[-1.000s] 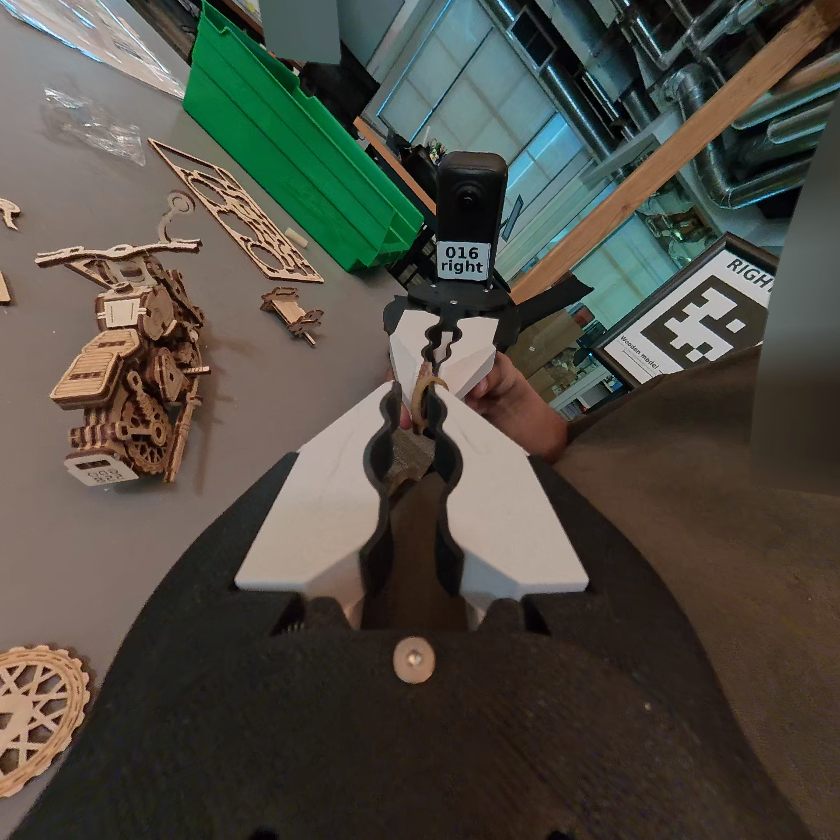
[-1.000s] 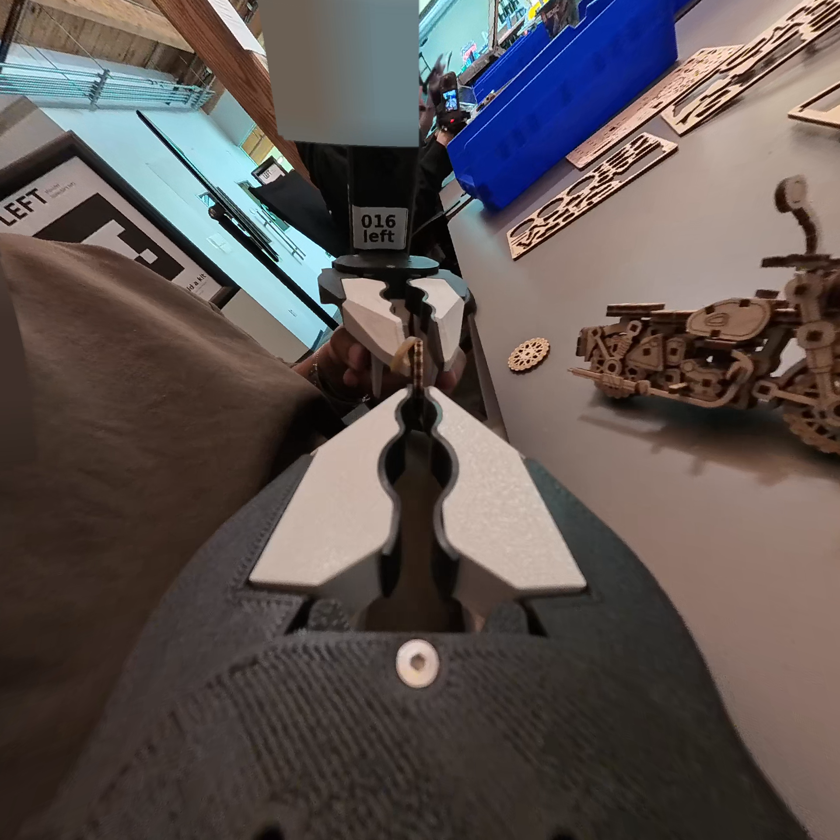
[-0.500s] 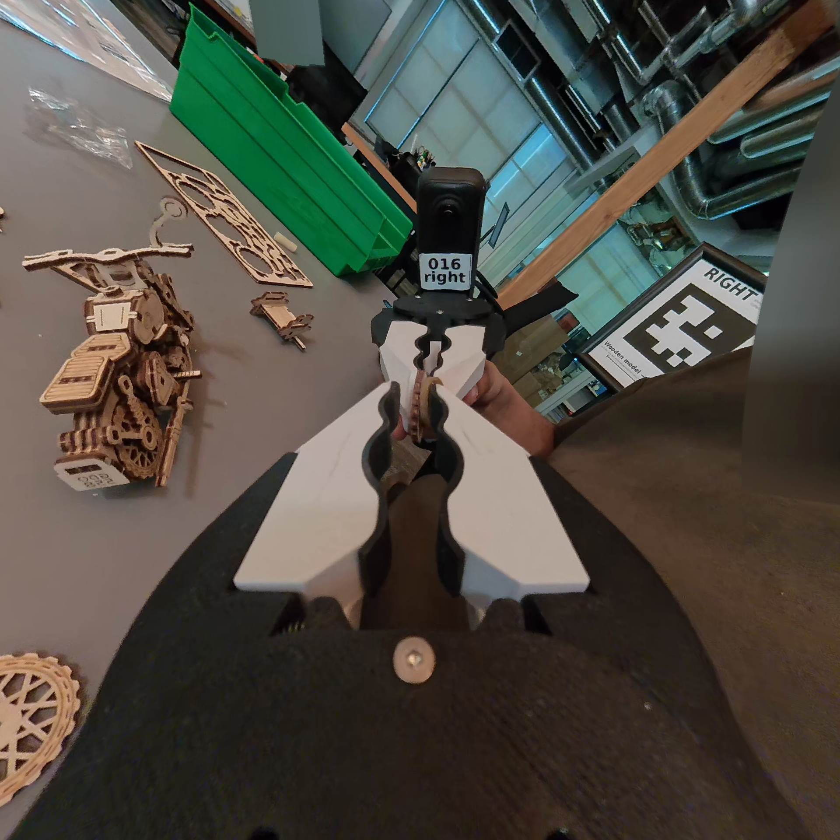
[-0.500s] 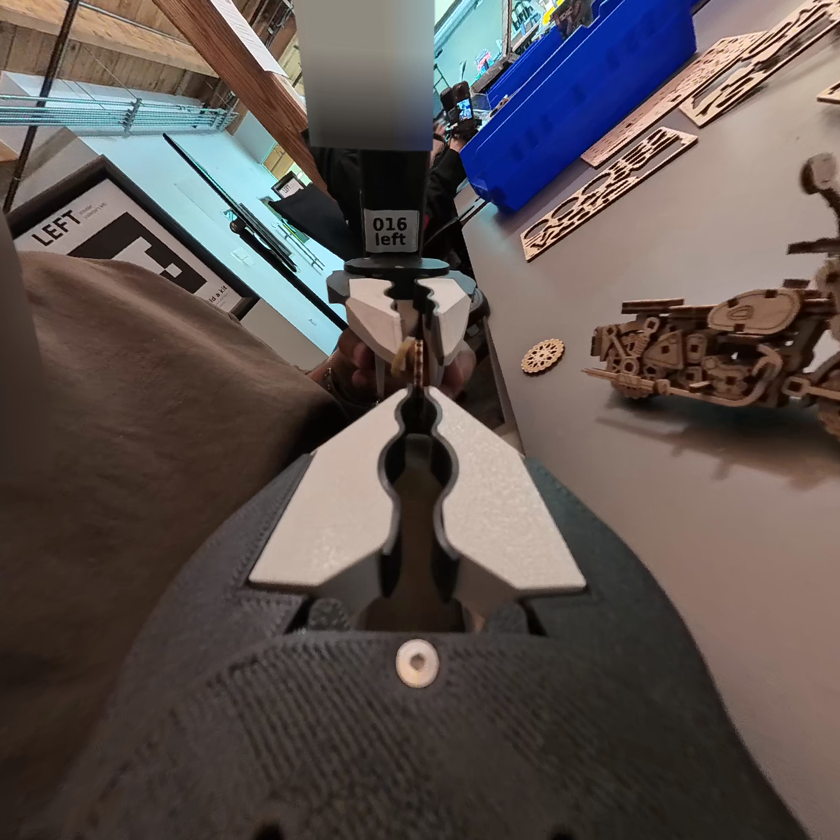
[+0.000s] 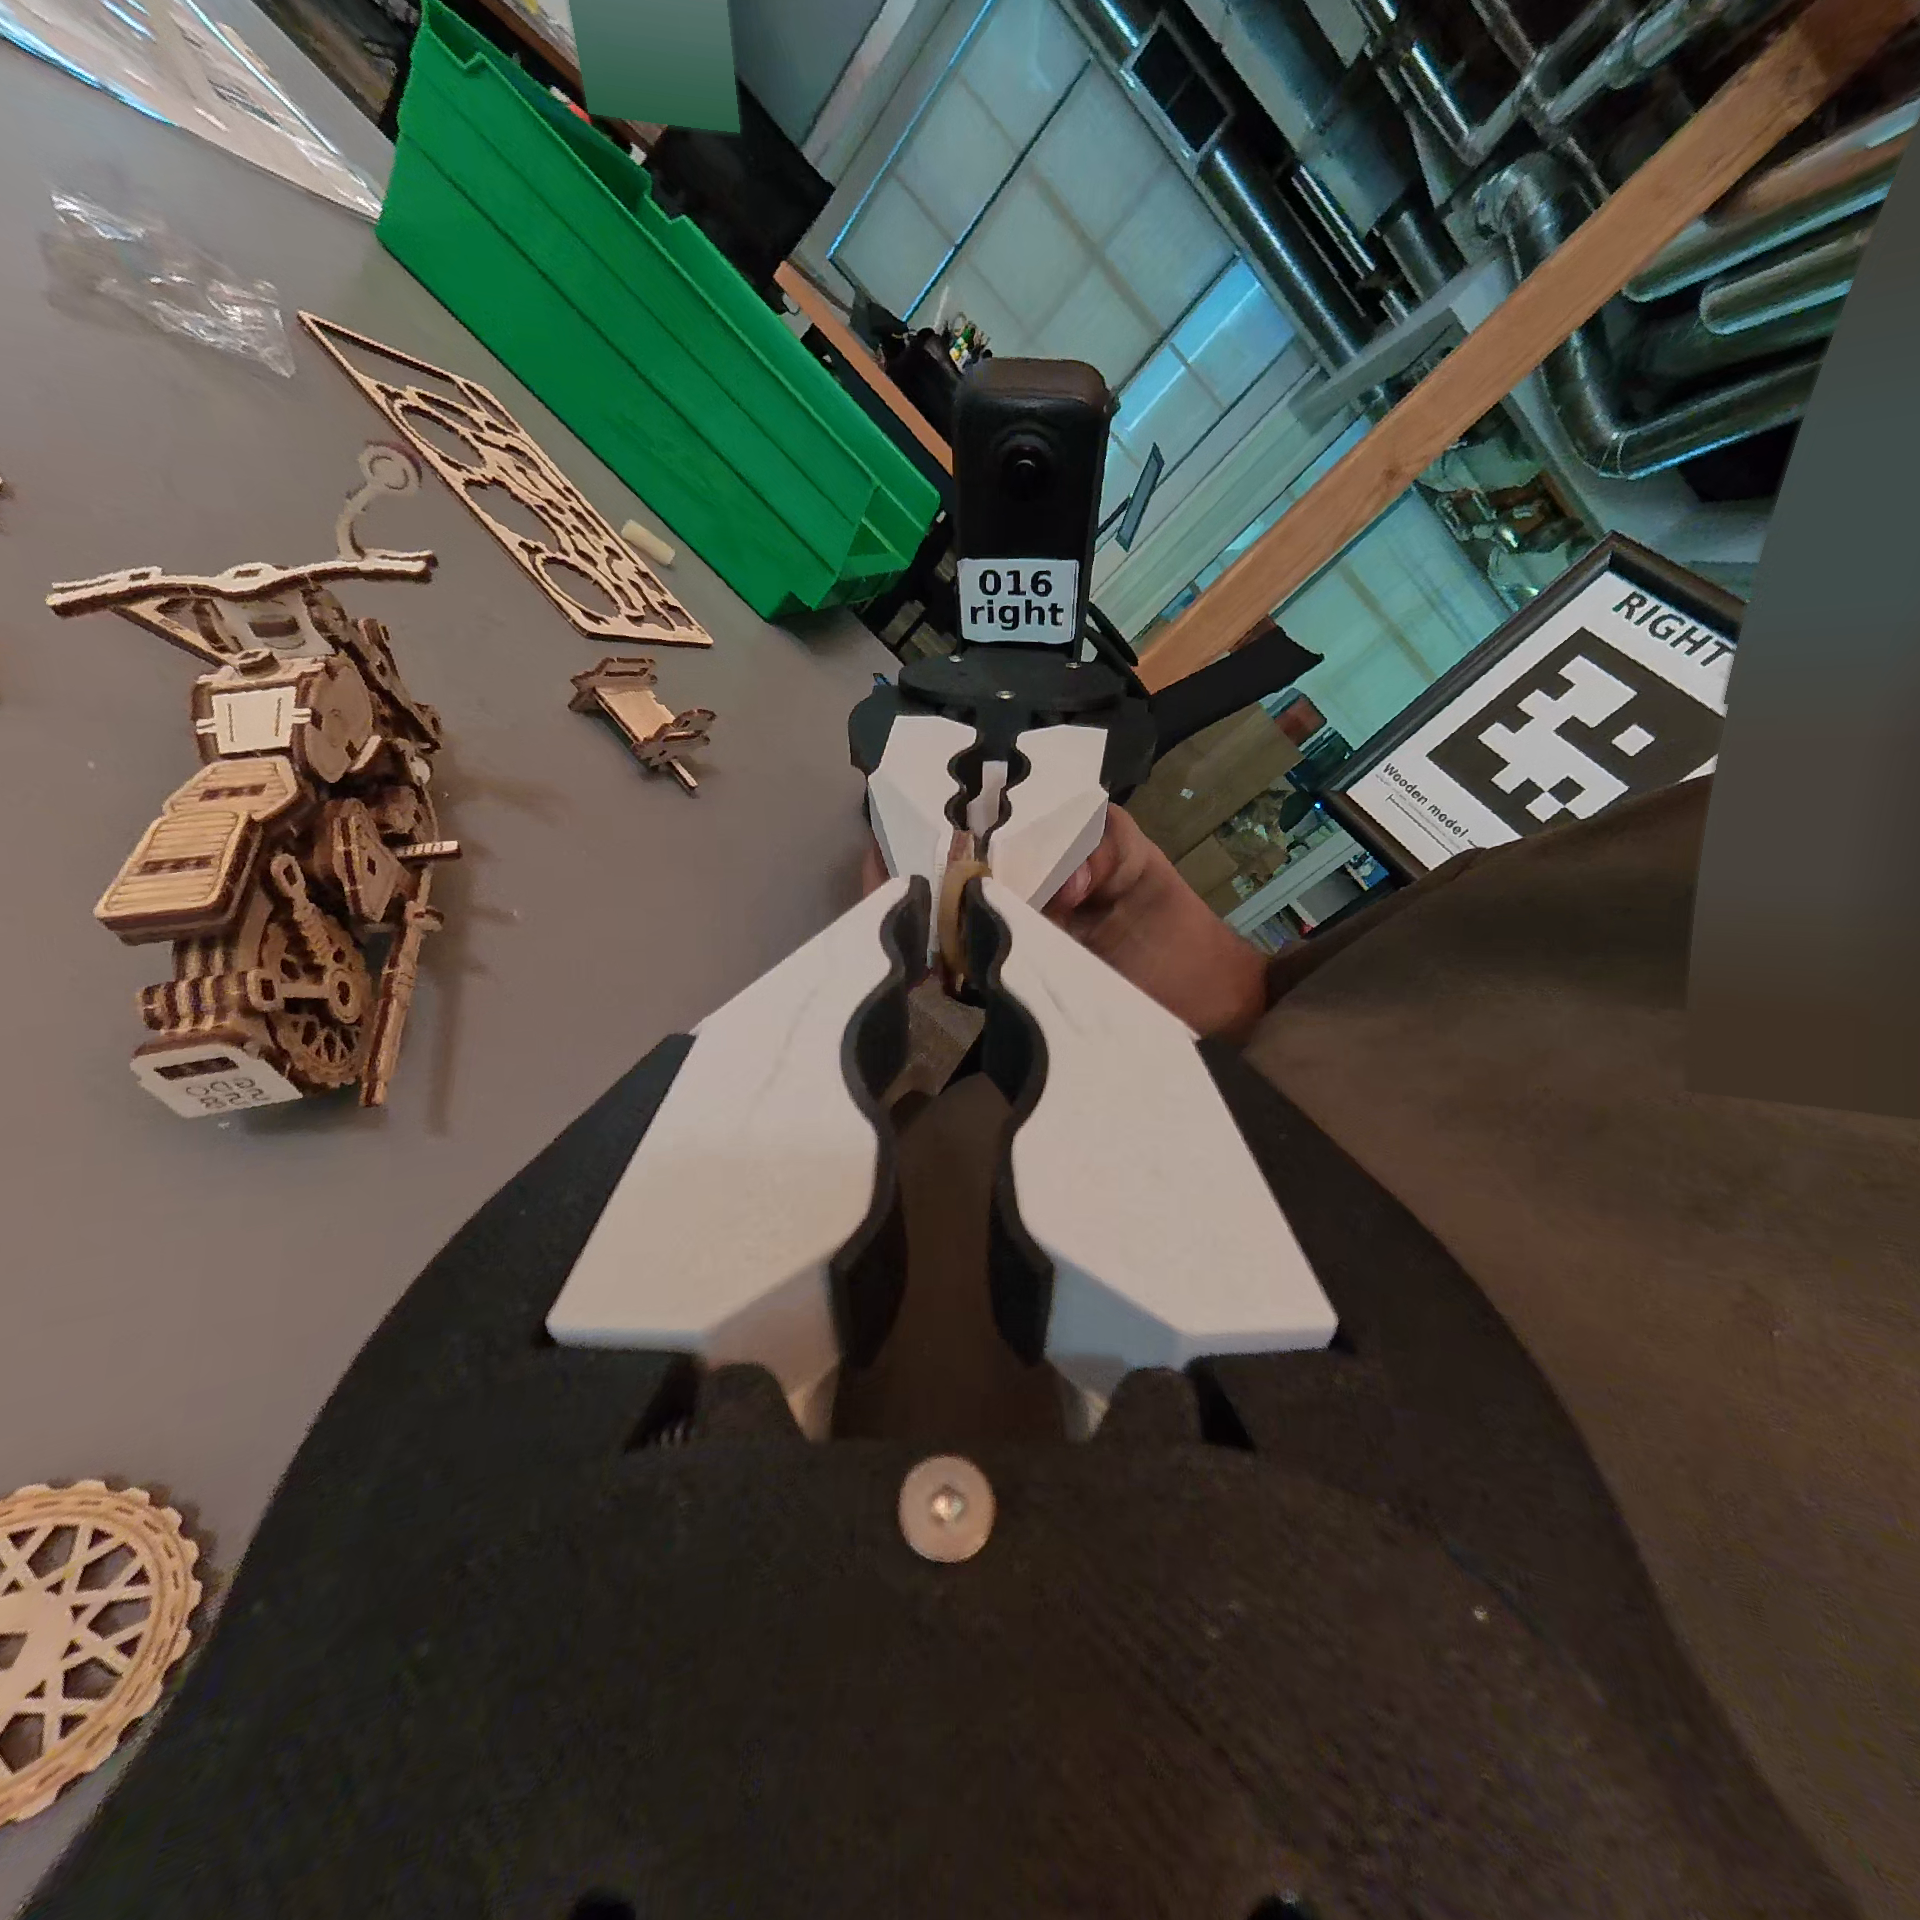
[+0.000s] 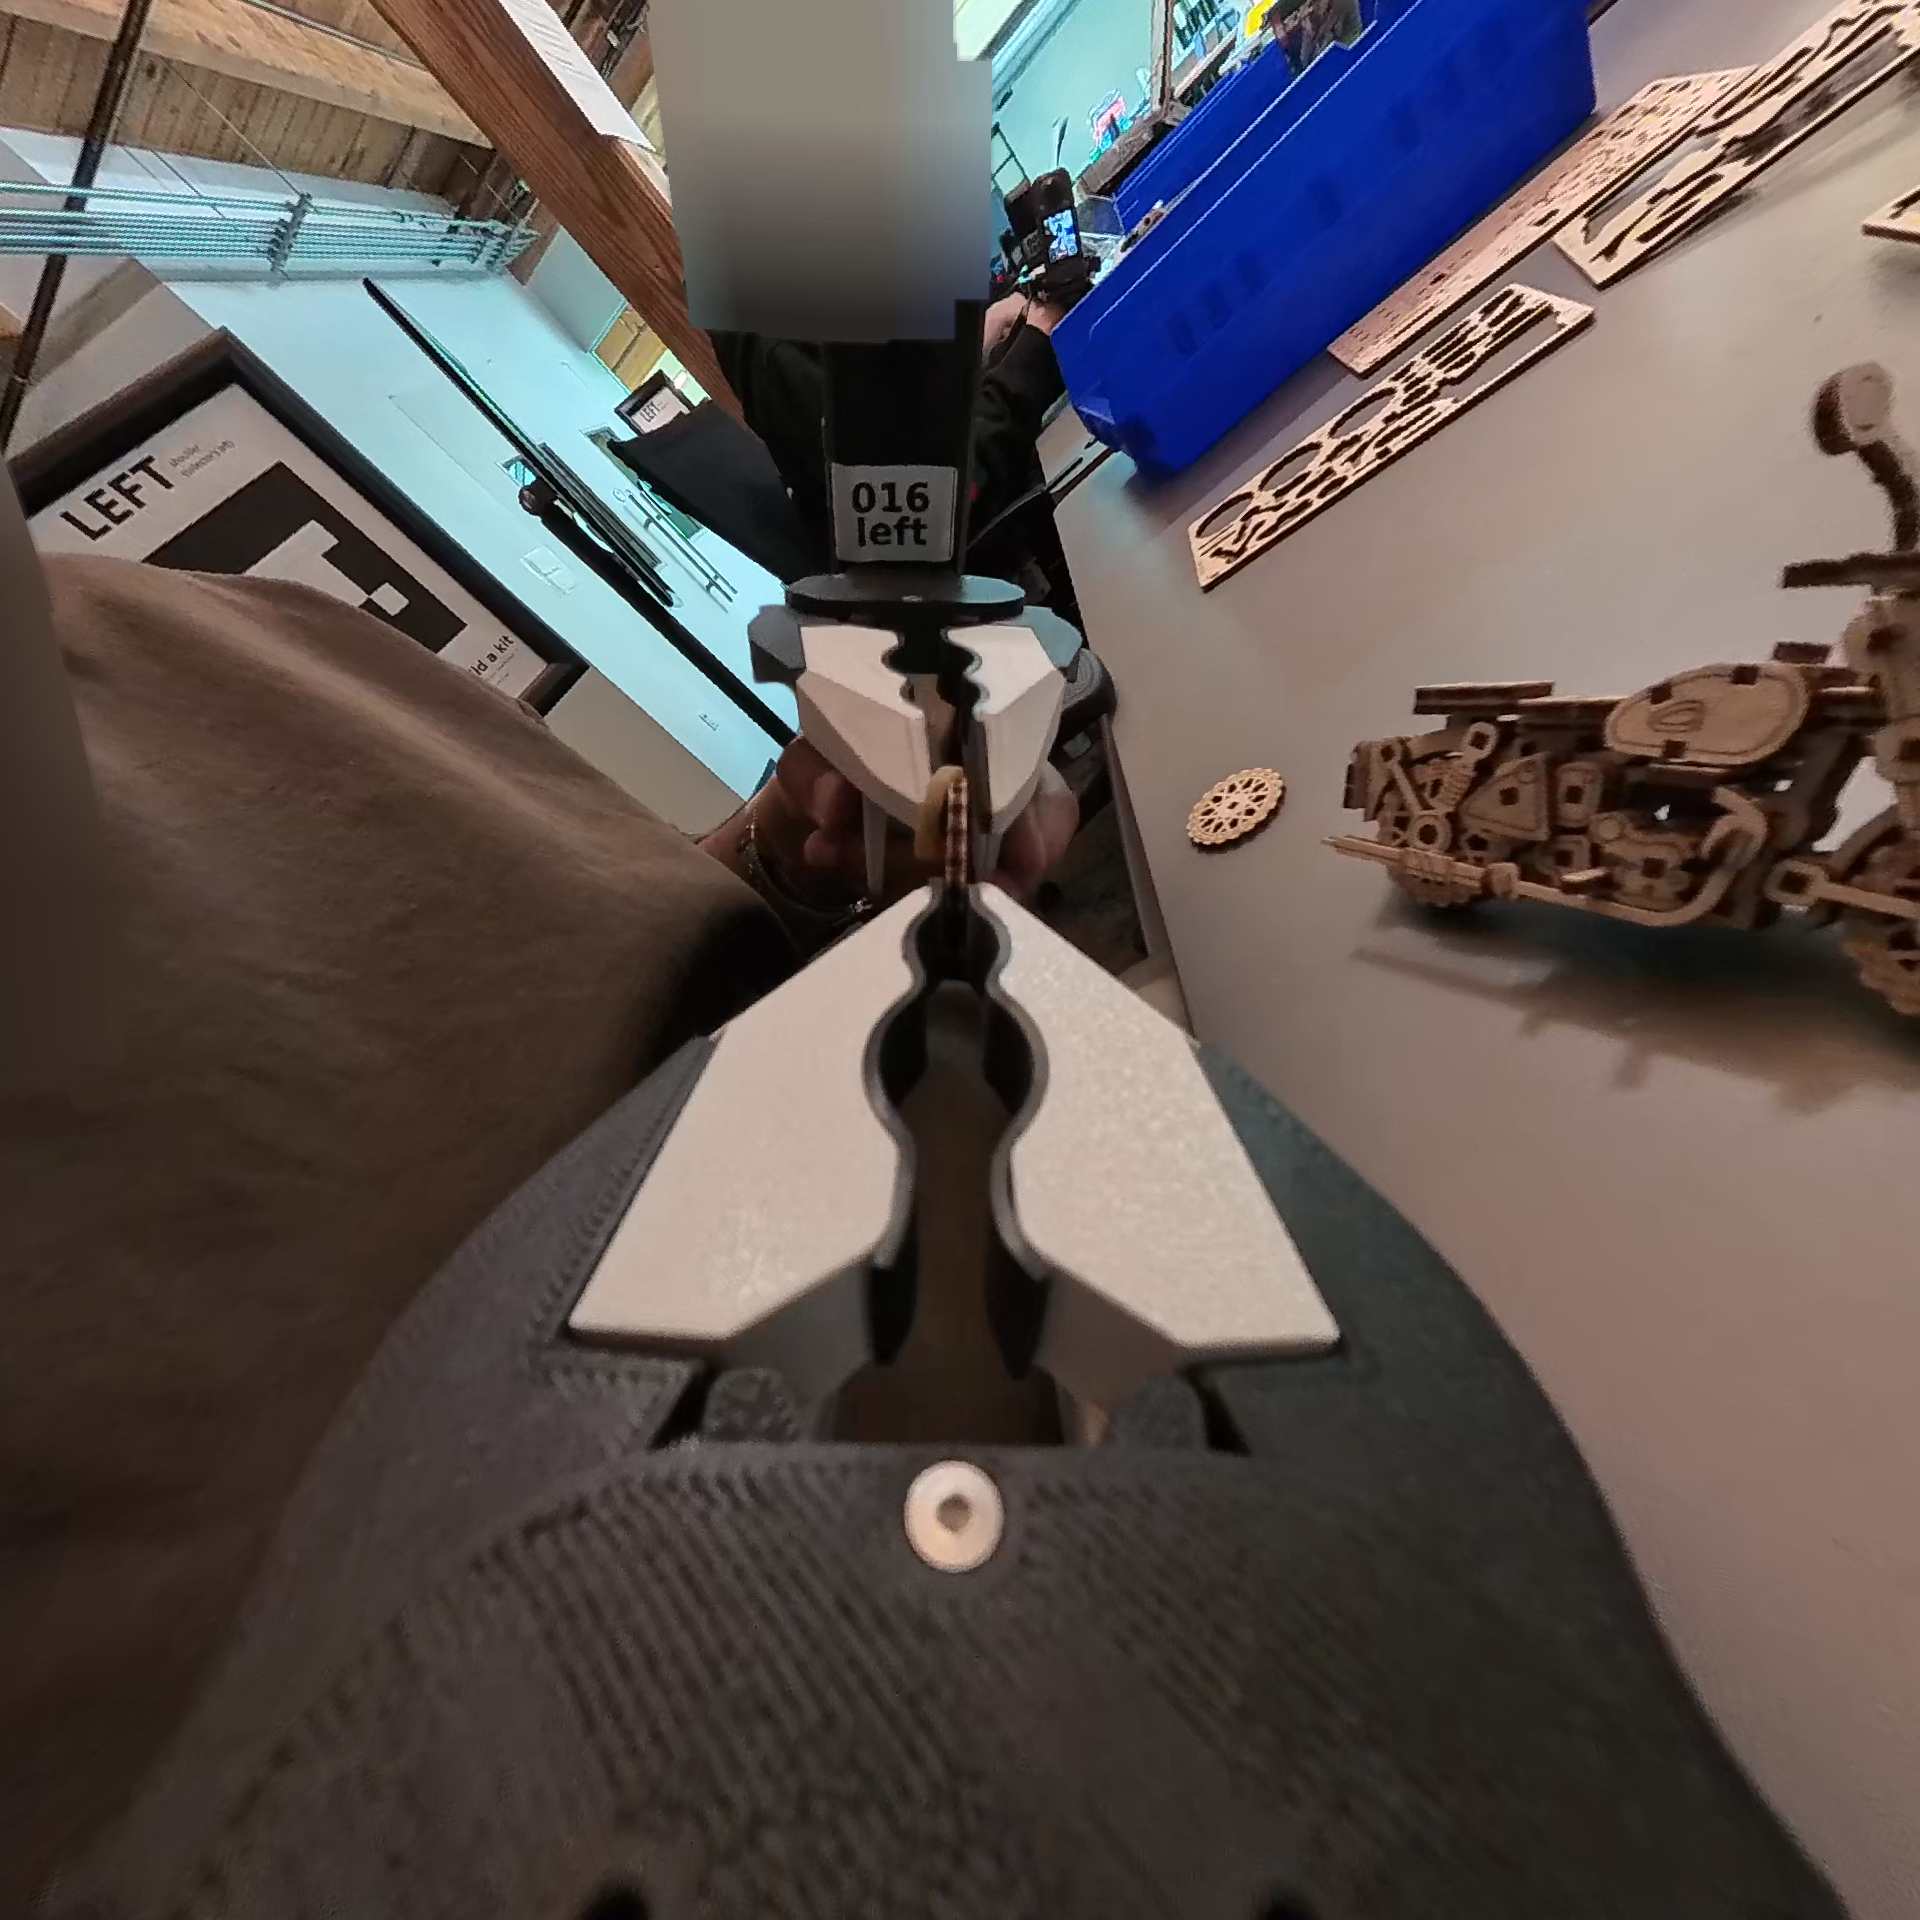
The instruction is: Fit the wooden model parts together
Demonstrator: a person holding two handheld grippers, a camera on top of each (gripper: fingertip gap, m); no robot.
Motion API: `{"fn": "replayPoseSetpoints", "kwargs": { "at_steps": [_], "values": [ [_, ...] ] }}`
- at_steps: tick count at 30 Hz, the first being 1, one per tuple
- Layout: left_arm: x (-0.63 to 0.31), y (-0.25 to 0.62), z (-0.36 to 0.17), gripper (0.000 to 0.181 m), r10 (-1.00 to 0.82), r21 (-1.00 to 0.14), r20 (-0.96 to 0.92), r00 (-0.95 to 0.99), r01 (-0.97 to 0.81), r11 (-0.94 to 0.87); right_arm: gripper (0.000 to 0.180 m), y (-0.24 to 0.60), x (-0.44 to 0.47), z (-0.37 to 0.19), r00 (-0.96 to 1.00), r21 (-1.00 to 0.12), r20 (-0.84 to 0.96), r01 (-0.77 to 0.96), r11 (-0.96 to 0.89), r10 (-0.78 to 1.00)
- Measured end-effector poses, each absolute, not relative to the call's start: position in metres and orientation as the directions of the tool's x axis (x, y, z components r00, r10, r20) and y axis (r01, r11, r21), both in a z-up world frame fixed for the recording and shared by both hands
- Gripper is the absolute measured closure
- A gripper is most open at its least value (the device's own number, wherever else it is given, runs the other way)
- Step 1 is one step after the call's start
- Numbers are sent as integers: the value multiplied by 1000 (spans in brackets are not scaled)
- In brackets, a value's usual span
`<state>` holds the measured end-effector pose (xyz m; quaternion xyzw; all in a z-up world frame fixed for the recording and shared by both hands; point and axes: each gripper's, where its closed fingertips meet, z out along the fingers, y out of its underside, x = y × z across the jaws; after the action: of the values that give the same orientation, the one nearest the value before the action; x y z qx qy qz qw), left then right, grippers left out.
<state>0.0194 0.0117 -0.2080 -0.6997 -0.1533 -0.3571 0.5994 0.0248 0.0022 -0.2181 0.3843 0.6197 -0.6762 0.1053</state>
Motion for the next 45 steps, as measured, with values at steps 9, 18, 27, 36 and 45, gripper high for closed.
{"fn": "replayPoseSetpoints", "kwargs": {
  "at_steps": [9, 18, 27, 36, 45],
  "values": [
    [23, 11, -208, 178, -230, -720, 693, 683, 648, -248, 178, 2, 26, -218, -686, -758, -649, 621, -199, 330],
    [-2, 13, -203, 179, -146, -707, 706, 693, 700, -94, 153, 19, 4, -217, -646, -811, -575, 531, -245, 502],
    [-26, 18, -194, 179, 174, -876, 482, 859, 473, 91, 160, 16, -16, -200, -533, -984, -54, 170, 45, 844],
    [-24, 20, -194, 178, 246, -893, 450, 859, 431, 128, 164, 20, -25, -197, -480, -985, -113, 172, -33, 870],
    [-39, 16, -197, 178, 301, -901, 434, 849, 413, 134, 161, 22, -24, -190, -493, -984, -159, 154, -94, 856]
  ]
}}
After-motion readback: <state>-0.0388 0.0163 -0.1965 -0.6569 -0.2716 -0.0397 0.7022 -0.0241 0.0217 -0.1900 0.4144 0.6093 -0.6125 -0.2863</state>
